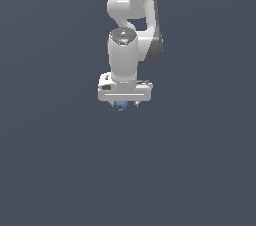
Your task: Pick up the object and move it to a goal position.
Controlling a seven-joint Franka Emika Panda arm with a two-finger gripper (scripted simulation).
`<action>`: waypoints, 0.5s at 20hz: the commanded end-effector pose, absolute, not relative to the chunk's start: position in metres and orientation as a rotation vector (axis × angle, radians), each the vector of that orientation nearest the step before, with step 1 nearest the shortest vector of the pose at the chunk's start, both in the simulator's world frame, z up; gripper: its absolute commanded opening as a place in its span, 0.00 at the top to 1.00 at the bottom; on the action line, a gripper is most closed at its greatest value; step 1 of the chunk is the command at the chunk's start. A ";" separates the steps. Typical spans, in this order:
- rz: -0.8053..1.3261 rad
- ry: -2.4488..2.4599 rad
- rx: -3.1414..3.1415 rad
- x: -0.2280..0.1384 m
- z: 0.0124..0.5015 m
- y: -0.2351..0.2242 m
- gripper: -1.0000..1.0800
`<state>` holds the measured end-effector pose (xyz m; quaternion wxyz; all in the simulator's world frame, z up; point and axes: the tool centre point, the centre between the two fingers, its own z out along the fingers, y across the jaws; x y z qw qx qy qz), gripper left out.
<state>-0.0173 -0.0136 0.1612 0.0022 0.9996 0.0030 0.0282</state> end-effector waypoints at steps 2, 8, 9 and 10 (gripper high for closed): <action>0.068 -0.019 3.138 -0.038 0.143 -0.019 0.04; 0.032 -0.070 3.140 -0.077 0.113 -0.028 0.04; 0.027 -0.077 3.140 -0.082 0.110 -0.029 0.04; 0.023 -0.083 3.140 -0.087 0.106 -0.030 0.04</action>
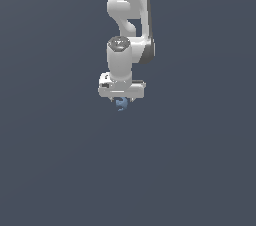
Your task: Pick up the object and move it to a goal position.
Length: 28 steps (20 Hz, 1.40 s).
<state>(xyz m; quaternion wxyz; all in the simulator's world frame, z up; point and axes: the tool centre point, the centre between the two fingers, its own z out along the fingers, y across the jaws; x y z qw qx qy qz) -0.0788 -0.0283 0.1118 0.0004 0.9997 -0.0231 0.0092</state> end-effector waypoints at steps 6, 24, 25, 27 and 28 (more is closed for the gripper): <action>0.005 -0.110 3.140 -0.109 0.093 -0.034 0.04; 0.000 -0.117 3.139 -0.115 0.052 -0.035 0.04; 0.000 -0.117 3.139 -0.115 0.049 -0.035 0.04; 0.000 -0.117 3.139 -0.115 0.044 -0.035 0.04; 0.000 -0.117 3.139 -0.115 0.042 -0.035 0.04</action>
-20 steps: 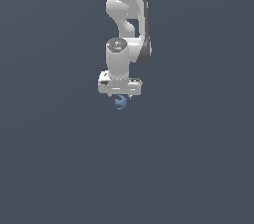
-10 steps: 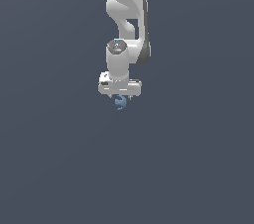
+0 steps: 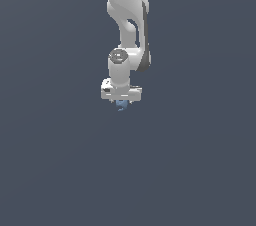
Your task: Pick up the object and move it to a goal position.
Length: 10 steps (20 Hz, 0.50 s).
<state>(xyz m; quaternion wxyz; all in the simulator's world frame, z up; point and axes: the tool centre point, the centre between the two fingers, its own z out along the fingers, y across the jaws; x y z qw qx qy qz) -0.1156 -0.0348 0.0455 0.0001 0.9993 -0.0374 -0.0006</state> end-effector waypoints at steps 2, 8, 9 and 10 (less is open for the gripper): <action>0.000 -0.117 3.139 -0.115 0.040 -0.035 0.04; 0.000 -0.117 3.139 -0.115 0.039 -0.035 1.00; 0.000 -0.117 3.139 -0.115 0.039 -0.035 1.00; 0.000 -0.117 3.139 -0.115 0.039 -0.035 1.00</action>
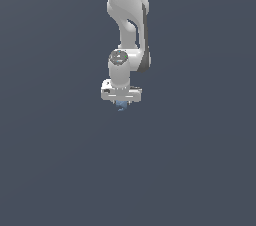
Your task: Pick up the object and move it to a goal position.
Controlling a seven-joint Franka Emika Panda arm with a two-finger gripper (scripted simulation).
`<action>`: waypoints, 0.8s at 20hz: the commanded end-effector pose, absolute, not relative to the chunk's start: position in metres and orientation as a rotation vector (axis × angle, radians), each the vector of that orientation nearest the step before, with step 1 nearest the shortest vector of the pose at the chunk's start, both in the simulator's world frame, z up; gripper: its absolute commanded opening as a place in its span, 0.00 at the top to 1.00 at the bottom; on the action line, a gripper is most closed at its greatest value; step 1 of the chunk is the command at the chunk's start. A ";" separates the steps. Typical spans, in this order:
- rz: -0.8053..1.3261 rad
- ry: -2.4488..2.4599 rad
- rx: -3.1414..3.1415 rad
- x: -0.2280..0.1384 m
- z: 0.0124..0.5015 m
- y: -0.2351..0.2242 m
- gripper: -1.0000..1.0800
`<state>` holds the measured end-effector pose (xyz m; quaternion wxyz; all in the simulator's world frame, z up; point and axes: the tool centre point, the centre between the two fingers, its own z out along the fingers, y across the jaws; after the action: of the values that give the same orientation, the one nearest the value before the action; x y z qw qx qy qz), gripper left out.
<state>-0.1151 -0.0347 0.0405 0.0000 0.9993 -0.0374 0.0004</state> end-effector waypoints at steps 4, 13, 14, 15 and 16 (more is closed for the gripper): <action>0.001 -0.117 3.139 -0.115 0.040 -0.035 1.00; 0.001 -0.117 3.139 -0.109 0.060 -0.010 1.00; 0.001 -0.117 3.139 -0.108 0.065 -0.004 1.00; 0.001 -0.117 3.139 -0.106 0.070 0.002 1.00; 0.001 -0.117 3.139 -0.105 0.075 0.009 1.00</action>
<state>-0.1069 -0.0011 0.0675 0.0001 0.9993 -0.0378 -0.0001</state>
